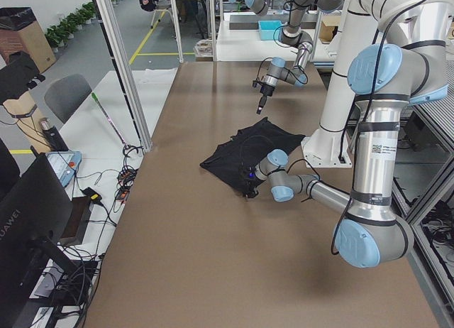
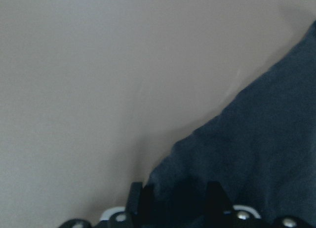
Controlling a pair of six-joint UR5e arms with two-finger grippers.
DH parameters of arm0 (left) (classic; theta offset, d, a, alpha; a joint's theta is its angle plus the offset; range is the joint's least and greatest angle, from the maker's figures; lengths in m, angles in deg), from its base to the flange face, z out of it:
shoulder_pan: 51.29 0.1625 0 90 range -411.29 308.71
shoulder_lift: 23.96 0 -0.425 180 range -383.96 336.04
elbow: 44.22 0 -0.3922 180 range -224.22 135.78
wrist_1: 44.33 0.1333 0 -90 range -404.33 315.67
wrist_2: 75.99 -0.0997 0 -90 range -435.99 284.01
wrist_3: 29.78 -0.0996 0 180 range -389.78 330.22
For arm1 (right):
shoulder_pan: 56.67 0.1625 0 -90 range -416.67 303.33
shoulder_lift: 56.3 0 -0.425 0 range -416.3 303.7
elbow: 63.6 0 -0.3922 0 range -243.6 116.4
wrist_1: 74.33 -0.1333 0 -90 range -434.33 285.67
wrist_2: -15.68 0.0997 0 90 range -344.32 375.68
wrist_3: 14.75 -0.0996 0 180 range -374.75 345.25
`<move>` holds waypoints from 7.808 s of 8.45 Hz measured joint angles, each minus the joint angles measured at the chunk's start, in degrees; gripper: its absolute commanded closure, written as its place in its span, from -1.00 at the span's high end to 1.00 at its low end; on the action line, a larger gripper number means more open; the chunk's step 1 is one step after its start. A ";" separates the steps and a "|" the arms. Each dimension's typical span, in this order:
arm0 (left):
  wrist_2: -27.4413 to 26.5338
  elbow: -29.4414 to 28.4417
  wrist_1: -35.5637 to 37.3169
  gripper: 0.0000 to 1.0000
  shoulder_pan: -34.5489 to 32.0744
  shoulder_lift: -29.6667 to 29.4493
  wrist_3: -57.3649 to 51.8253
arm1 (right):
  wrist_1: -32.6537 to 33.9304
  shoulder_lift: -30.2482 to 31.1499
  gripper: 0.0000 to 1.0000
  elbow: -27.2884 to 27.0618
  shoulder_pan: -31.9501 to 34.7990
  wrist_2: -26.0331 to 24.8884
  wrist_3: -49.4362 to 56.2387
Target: Fold clothes
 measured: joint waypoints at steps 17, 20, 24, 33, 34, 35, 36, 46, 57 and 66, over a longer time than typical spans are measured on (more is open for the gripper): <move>5.92 -35.49 15.81 -1.00 -16.28 -40.32 -11.19 | -0.02 -0.10 0.89 0.06 -0.02 -0.02 -0.20; 5.55 -40.28 14.39 -1.00 -16.28 -43.46 -11.37 | 0.00 -0.09 0.89 0.04 -0.04 0.01 -0.06; 4.36 -43.10 10.67 -1.00 -16.03 -43.92 -11.43 | 0.00 -0.14 0.89 0.00 -0.10 -0.03 0.00; 2.66 -41.18 10.42 1.00 -16.74 -45.95 -13.17 | 6.29 -5.17 0.89 1.48 0.08 0.08 2.12; 4.97 -39.49 10.46 1.00 -17.51 -45.31 -13.93 | 11.83 -8.06 0.89 1.80 0.29 0.04 6.23; 7.16 -37.38 10.42 1.00 -18.36 -44.00 -14.39 | 16.23 -9.77 0.89 1.98 0.50 -0.03 10.84; 9.44 -34.60 10.34 1.00 -19.31 -41.86 -15.06 | 19.10 -10.71 0.89 2.35 0.69 -0.42 14.33; 17.27 -14.40 10.61 1.00 -22.43 -26.30 -18.20 | 20.35 -34.83 0.89 37.06 5.43 -14.70 23.34; 16.81 -15.01 10.62 1.00 -22.41 -26.37 -18.73 | 19.60 -36.57 -0.11 41.70 5.66 -15.25 25.10; 16.72 -14.85 10.70 1.00 -22.40 -26.38 -18.73 | 19.46 -34.74 0.19 38.55 7.83 -13.19 28.47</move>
